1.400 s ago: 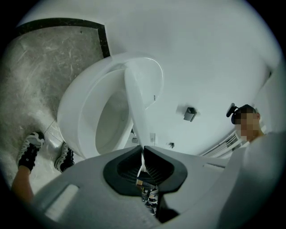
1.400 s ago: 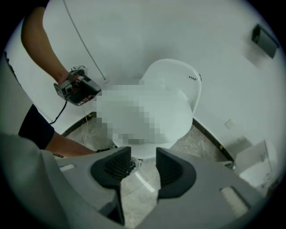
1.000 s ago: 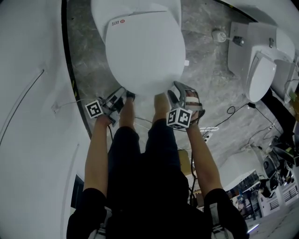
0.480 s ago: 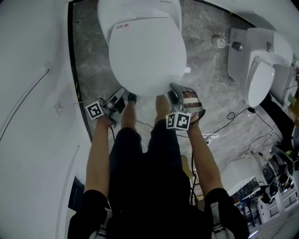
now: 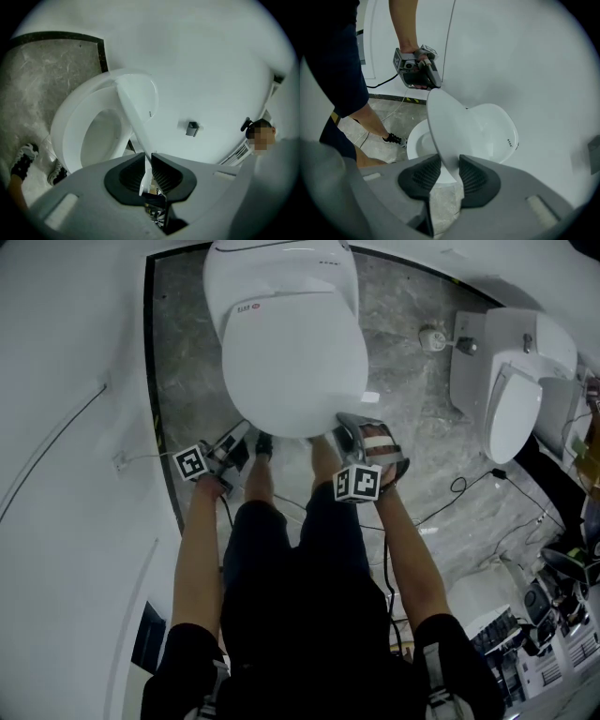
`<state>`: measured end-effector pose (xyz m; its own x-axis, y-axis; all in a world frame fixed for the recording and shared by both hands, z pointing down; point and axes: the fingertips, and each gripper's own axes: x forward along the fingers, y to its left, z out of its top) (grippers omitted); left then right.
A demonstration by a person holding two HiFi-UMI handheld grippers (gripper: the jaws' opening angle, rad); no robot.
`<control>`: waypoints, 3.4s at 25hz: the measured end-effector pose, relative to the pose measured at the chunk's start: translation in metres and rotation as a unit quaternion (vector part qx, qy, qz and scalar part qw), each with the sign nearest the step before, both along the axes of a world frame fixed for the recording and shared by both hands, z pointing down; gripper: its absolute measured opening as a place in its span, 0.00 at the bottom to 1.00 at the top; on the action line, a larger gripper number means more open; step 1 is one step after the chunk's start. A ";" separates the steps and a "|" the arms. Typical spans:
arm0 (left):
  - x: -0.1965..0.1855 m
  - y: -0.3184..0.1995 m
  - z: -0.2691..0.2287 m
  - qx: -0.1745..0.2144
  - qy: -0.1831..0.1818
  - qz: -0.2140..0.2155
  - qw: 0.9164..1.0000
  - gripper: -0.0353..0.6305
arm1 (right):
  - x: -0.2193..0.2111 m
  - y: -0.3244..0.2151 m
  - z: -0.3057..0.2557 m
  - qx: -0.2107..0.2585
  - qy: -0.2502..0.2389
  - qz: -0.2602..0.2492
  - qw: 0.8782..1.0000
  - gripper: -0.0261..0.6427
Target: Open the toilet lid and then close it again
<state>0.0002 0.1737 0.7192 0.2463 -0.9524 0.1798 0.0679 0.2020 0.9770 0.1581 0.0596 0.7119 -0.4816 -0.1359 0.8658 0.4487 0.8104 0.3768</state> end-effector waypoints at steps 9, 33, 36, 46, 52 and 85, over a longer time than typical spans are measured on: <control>-0.026 -0.005 -0.025 -0.050 -0.073 -0.078 0.993 0.10 | -0.008 -0.007 -0.021 -0.035 -0.007 0.010 0.999 0.23; -0.060 -0.005 -0.083 -0.244 -0.543 0.087 0.799 0.09 | -0.060 -0.055 -0.096 -0.070 -0.067 0.012 0.995 0.19; -0.066 -0.013 -0.085 -0.222 -0.565 0.119 0.786 0.09 | -0.072 -0.067 -0.106 -0.051 -0.080 0.036 0.995 0.17; -0.105 -0.049 -0.106 -0.126 -0.652 0.265 0.699 0.10 | -0.091 -0.085 -0.122 -0.008 -0.071 0.133 0.988 0.16; -0.116 -0.061 -0.105 -0.117 -0.681 0.300 0.658 0.23 | -0.105 -0.093 -0.131 -0.001 -0.071 0.179 0.981 0.16; -0.105 -0.150 -0.152 0.113 -0.765 0.444 0.453 0.14 | -0.151 -0.146 -0.161 0.008 -0.091 0.290 0.953 0.19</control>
